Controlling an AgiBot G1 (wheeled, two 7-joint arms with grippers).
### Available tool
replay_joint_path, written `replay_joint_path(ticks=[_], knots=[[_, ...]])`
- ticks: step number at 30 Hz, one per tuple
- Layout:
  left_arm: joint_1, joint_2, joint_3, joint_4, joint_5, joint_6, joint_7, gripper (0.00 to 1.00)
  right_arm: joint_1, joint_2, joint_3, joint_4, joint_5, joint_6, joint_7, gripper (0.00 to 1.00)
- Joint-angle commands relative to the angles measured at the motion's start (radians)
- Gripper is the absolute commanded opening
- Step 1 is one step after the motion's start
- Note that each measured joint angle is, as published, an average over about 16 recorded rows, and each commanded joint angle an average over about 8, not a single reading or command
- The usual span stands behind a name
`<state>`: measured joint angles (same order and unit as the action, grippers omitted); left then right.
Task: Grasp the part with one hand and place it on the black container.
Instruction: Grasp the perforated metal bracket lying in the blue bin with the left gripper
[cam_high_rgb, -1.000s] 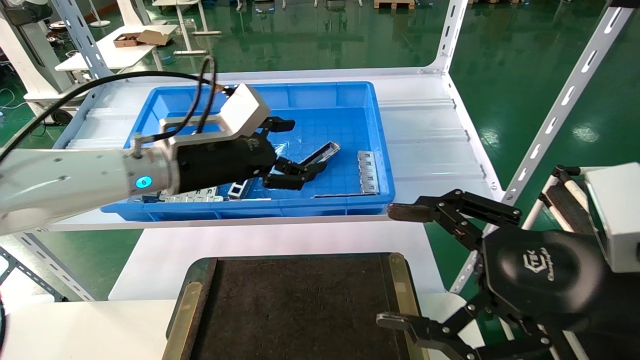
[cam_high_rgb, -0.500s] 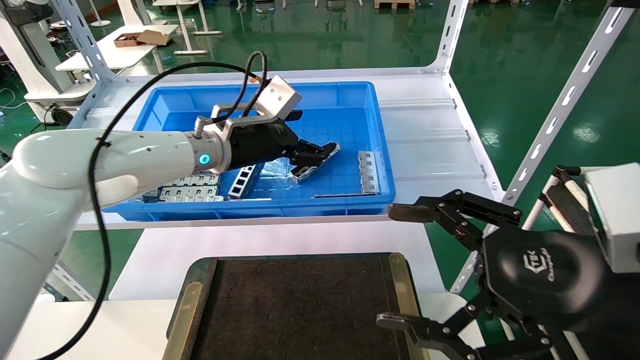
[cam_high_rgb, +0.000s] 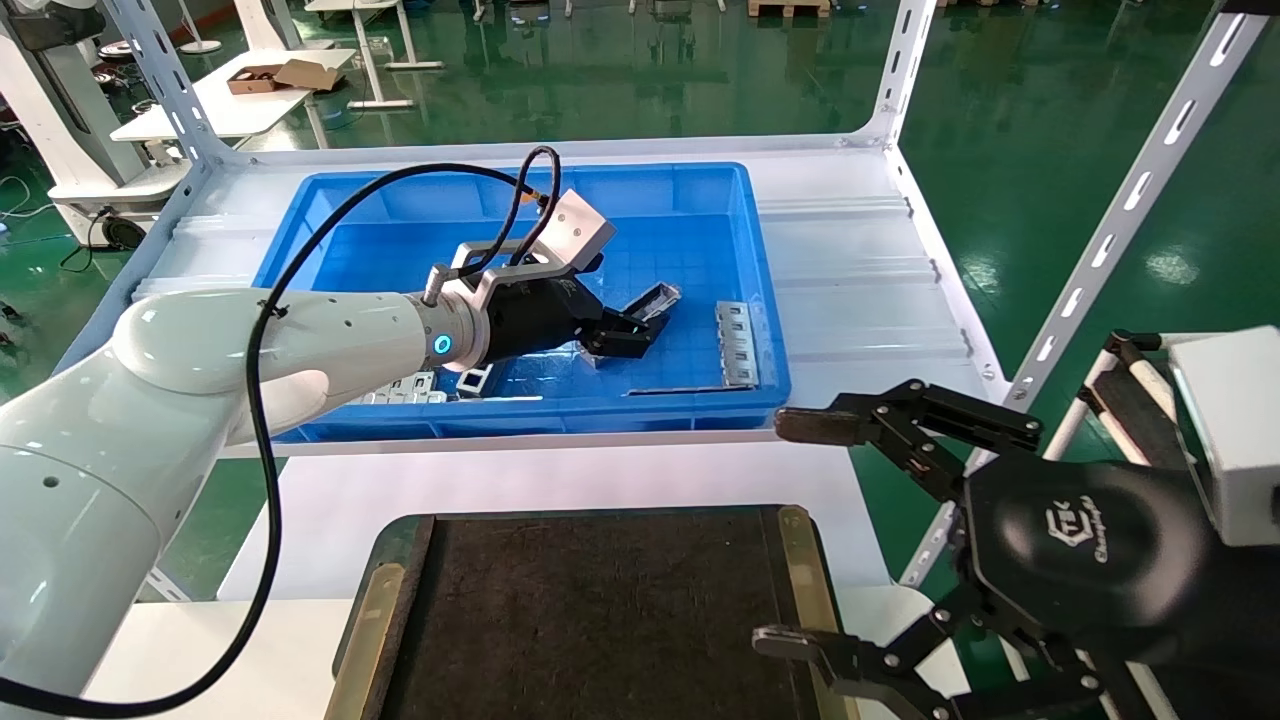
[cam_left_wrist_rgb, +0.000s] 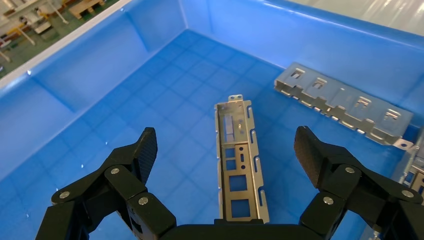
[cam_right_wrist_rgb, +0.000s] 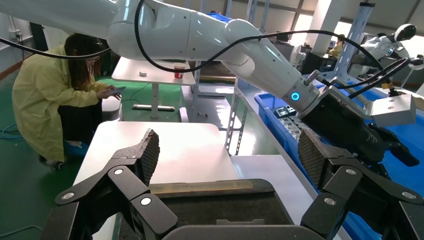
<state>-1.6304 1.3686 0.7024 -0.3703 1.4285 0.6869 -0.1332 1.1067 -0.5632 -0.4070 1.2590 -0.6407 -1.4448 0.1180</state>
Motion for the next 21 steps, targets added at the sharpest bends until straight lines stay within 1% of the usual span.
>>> replay_joint_path(ticks=[1, 11, 21], knots=[[0.004, 0.001, 0.023, 0.000, -0.015, -0.020, -0.008, 0.00, 0.000, 0.000, 0.000, 0.000, 0.000, 0.000, 0.000, 0.00], [0.002, 0.000, 0.138, 0.000, -0.080, -0.066, -0.065, 0.00, 0.000, 0.000, 0.000, 0.000, 0.000, 0.000, 0.000, 0.00], [-0.003, -0.003, 0.224, 0.003, -0.137, -0.093, -0.095, 0.00, 0.000, 0.000, 0.000, 0.000, 0.000, 0.000, 0.000, 0.00]])
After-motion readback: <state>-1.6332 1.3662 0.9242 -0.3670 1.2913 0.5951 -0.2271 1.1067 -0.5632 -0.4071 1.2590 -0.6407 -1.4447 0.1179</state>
